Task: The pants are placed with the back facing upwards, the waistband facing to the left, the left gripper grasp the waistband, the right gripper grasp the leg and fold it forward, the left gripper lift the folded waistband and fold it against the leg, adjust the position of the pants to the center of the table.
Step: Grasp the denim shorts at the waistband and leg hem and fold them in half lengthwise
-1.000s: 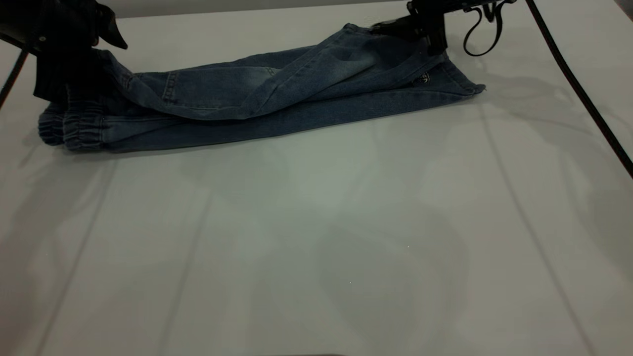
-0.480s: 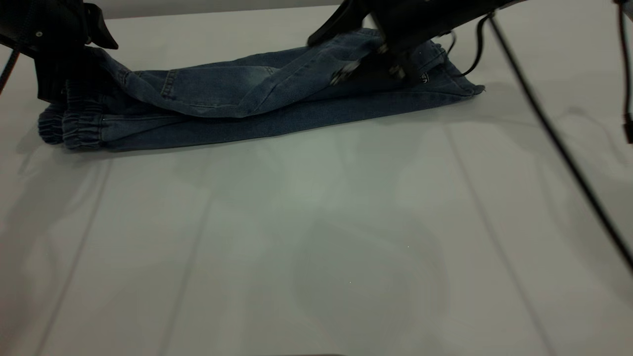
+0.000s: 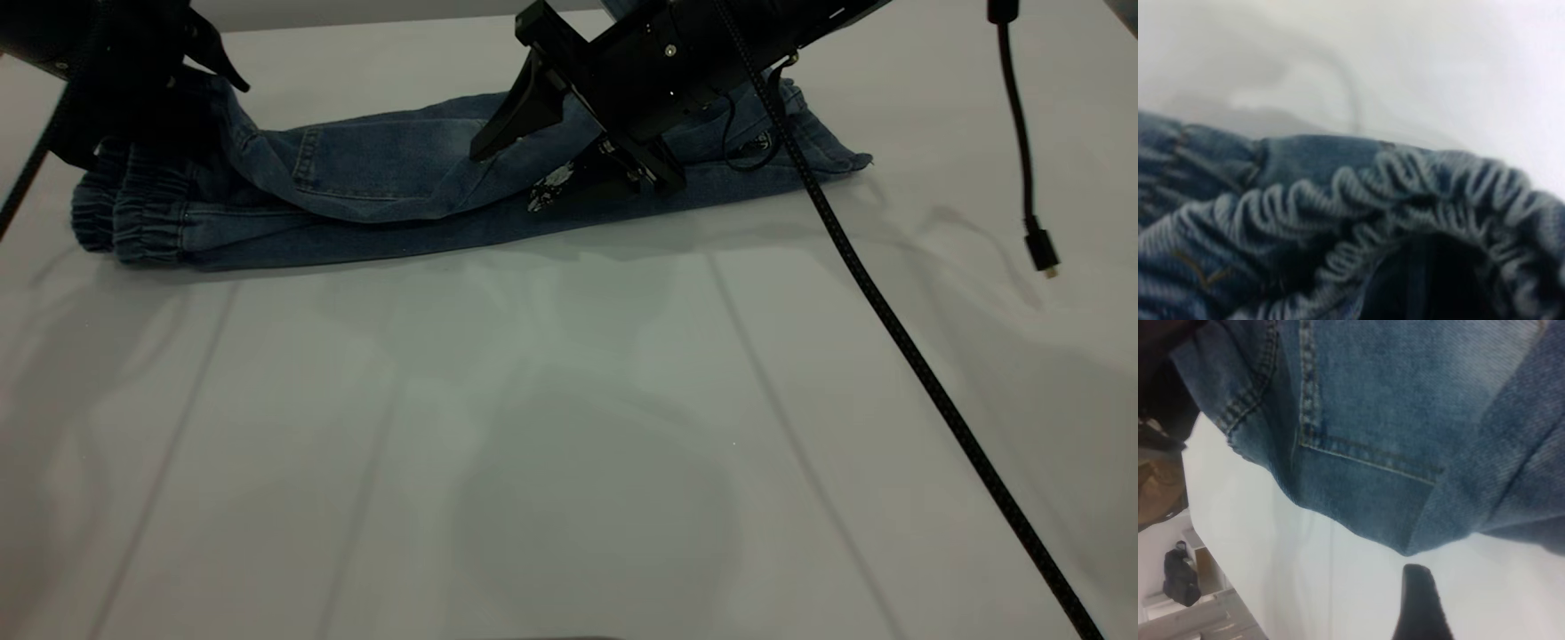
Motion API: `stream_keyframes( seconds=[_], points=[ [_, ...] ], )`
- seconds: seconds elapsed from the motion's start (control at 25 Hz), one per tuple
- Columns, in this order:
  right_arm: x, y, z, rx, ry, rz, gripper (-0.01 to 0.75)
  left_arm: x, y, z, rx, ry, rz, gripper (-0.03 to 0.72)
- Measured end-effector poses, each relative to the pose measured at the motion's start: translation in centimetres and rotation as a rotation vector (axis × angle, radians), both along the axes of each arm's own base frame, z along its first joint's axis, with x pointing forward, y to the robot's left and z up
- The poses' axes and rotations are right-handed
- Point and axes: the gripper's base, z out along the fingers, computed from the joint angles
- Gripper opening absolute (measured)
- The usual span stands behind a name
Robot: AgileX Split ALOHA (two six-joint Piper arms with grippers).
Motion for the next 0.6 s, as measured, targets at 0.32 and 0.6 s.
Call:
stream_keyframes(
  seconds=[0.32,0.6],
  points=[
    [-0.07,0.02,0.02,0.002,-0.002,0.011,0.402,0.05,-0.39,0.63,0.053,-0.018,-0.128,0.433],
    [-0.16,0.06,0.06,0.008,0.000,0.021,0.402,0.01,-0.62,0.62,0.046,-0.017,-0.159,0.529]
  ],
)
